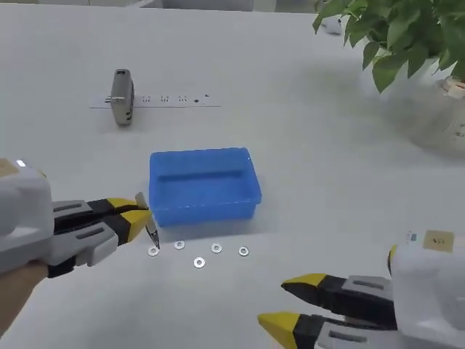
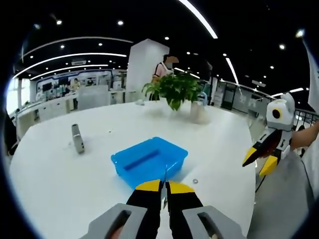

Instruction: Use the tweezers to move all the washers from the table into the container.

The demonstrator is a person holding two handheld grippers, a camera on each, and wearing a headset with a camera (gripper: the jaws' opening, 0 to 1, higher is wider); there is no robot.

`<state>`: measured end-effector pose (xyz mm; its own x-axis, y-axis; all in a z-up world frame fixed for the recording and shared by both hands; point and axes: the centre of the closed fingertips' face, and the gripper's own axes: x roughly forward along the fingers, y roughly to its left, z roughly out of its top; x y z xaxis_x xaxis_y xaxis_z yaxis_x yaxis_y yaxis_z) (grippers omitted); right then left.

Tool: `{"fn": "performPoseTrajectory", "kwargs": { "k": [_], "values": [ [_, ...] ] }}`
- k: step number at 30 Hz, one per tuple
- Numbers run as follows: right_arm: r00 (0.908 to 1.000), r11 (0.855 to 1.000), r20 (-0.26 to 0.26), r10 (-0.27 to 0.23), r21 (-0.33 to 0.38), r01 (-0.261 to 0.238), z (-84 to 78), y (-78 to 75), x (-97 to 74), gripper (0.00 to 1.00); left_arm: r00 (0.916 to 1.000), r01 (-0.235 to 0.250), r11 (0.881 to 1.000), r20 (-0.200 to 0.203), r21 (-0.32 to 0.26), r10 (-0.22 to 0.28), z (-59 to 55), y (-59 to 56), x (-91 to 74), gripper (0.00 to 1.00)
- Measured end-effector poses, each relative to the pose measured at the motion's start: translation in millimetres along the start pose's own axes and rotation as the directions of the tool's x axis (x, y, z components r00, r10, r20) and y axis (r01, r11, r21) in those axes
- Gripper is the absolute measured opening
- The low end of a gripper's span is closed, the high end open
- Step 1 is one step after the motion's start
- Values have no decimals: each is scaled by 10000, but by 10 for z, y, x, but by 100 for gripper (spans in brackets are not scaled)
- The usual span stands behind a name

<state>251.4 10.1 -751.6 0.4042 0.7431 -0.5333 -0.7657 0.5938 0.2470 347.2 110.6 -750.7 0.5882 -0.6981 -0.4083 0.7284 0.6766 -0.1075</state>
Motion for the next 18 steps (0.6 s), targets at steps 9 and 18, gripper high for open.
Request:
{"fn": "performPoseTrajectory", "kwargs": {
  "k": [9,18],
  "values": [
    [9883,9813,1422,559,-1906,-281,1019,109,591,14,9996,102,9973,244,731,-120,192,-185,-77,0],
    [9876,9821,1541,293,-1882,2,1047,130,747,13,9997,66,9928,220,1199,-93,223,-271,-91,0]
  ]
}}
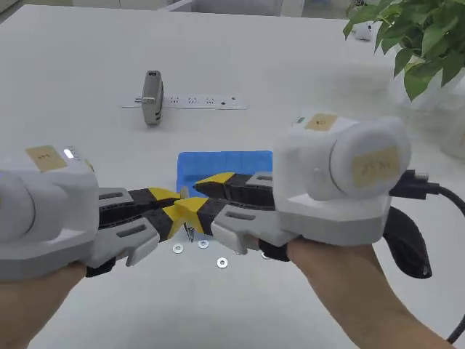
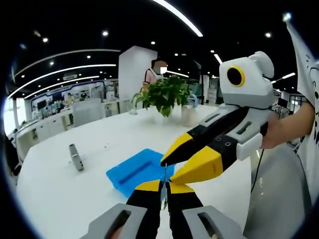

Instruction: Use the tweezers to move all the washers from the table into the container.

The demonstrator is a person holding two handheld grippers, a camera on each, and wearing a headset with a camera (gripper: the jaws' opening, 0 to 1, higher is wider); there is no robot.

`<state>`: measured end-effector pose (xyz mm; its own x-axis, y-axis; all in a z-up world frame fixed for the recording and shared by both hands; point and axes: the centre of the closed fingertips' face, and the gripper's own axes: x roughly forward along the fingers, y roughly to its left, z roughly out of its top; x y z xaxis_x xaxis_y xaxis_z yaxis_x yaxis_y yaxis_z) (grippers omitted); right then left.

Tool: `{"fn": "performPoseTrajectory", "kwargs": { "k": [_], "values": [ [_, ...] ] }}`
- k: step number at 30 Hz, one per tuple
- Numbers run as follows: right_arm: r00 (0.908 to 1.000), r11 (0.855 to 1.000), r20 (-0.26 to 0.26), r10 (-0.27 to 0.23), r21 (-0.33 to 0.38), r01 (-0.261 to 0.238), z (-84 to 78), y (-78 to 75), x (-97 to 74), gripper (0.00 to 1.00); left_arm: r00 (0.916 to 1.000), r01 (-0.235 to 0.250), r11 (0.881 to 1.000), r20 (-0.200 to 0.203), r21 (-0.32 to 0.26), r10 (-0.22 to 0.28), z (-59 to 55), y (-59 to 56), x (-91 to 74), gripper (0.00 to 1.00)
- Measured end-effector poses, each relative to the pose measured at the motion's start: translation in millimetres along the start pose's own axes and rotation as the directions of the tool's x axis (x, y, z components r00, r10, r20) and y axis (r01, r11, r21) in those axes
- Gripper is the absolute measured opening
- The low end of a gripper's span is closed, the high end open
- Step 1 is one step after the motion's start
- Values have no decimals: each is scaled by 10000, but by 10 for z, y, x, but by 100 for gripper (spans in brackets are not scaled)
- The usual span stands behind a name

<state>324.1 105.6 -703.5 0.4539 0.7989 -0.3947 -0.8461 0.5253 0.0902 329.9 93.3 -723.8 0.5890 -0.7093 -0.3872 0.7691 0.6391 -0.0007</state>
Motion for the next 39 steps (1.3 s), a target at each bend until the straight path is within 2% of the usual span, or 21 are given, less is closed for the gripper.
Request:
{"fn": "performPoseTrajectory", "kwargs": {
  "k": [4,7,15,29,35,39],
  "values": [
    [10000,9999,-3,62,127,-62,-12,-8,33,8,10000,-39,10000,15,-6,39,-9,-13,5,0],
    [10000,9999,-98,21,-109,-22,-25,3,73,3,10000,-47,10000,13,13,47,-16,-24,16,0],
    [9996,9988,-221,157,-453,-167,-47,28,93,2,10000,-19,9998,34,-176,19,-55,-5,12,0],
    [9994,9960,-336,-8,-890,-22,-56,45,98,2,10000,25,9988,31,-488,-23,-83,5,39,1],
    [9994,9933,-343,-28,-1154,-12,-43,64,102,2,10000,14,9992,-55,-407,-17,-89,0,62,1],
    [9994,9941,-350,-11,-1085,-27,-46,53,103,2,9999,32,9993,-112,-383,-36,-93,-6,68,1]
  ]
}}
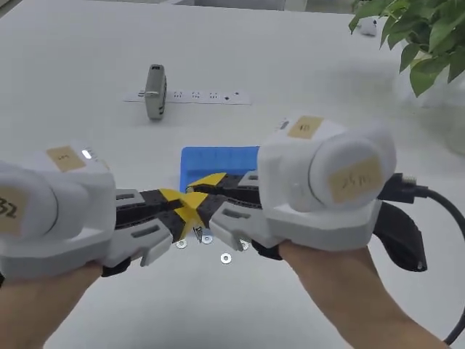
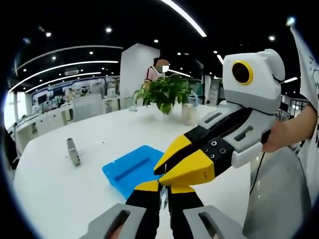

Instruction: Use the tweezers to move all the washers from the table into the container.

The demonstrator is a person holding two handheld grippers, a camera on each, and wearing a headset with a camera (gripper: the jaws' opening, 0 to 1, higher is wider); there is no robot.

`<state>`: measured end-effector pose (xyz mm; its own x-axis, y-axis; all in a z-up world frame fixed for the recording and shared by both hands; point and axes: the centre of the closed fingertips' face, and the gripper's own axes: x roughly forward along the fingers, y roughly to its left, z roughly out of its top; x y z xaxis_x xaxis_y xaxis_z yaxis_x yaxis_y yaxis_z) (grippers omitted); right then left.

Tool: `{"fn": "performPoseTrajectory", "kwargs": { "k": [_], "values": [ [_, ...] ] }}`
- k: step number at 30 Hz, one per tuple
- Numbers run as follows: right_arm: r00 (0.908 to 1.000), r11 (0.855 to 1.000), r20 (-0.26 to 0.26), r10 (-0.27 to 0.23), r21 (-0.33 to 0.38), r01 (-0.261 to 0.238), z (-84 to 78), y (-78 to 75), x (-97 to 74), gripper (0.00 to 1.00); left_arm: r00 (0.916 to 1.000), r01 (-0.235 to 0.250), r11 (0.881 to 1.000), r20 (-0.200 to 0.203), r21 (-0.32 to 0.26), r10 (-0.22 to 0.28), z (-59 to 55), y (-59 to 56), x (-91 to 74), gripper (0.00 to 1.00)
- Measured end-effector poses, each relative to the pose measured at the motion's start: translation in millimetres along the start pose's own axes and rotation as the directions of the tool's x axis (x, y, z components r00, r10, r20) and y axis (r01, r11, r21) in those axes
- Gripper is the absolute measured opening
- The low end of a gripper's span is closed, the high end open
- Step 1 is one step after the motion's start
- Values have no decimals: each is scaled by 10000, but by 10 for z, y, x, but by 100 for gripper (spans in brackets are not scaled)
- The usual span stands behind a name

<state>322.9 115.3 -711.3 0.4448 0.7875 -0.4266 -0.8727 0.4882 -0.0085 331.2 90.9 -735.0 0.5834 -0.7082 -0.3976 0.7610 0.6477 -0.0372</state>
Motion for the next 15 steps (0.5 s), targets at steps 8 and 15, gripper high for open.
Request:
{"fn": "performPoseTrajectory", "kwargs": {
  "k": [8,15],
  "values": [
    [9996,9992,206,-171,377,164,-2,-36,-58,15,9995,-330,9994,-20,-67,330,-80,95,18,0],
    [9973,9972,-242,-691,255,697,-243,-95,-398,16,9950,-989,9946,-134,-325,985,-236,300,43,1]
  ]
}}
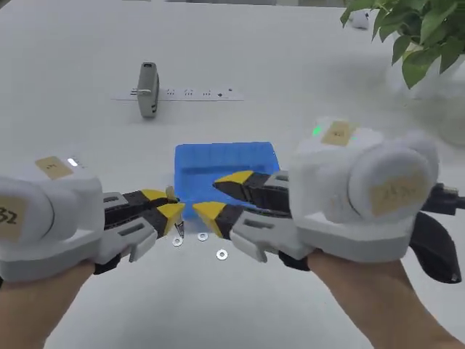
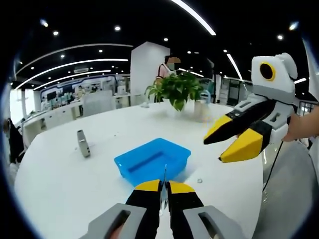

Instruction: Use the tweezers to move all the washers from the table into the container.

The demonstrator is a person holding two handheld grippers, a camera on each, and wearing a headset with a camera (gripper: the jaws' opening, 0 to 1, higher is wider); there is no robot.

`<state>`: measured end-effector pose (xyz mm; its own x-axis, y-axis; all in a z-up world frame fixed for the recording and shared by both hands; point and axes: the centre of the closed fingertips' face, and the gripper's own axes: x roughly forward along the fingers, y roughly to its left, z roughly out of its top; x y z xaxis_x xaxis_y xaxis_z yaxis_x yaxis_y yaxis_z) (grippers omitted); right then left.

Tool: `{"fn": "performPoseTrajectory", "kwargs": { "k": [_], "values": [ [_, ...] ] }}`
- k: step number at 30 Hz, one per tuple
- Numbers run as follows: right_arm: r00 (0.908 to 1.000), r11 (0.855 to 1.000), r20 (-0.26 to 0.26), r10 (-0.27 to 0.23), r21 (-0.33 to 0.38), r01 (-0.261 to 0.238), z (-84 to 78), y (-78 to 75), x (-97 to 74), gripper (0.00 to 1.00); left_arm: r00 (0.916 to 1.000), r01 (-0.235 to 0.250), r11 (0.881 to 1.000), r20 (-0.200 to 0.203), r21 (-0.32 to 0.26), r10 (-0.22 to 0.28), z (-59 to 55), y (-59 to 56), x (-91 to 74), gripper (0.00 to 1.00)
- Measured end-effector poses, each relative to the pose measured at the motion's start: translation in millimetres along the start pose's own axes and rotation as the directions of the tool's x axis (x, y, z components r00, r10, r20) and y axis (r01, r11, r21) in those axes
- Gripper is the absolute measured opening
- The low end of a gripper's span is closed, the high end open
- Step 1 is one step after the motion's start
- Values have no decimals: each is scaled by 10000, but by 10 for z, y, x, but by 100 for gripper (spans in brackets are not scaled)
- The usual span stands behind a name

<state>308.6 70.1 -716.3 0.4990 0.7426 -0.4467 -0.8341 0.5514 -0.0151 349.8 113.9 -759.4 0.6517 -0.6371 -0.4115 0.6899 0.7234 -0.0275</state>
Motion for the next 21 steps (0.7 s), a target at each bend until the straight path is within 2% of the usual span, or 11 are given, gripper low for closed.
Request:
{"fn": "performPoseTrajectory", "kwargs": {
  "k": [3,9,14,21],
  "values": [
    [9992,9980,-295,-257,565,273,-210,-9,-192,16,9999,-22,9997,-116,-234,20,-52,37,42,1],
    [9966,9871,-615,-549,1470,635,-476,-28,-358,15,9991,-65,9995,-428,-306,52,-144,38,86,1],
    [9974,9841,-445,-561,1663,628,-427,-46,-363,12,9981,15,9998,-608,-190,-26,-154,9,47,0],
    [9980,9857,-471,-428,1609,499,-434,-4,-320,12,9971,-2,9998,-758,175,15,-154,5,4,0]
  ]
}}
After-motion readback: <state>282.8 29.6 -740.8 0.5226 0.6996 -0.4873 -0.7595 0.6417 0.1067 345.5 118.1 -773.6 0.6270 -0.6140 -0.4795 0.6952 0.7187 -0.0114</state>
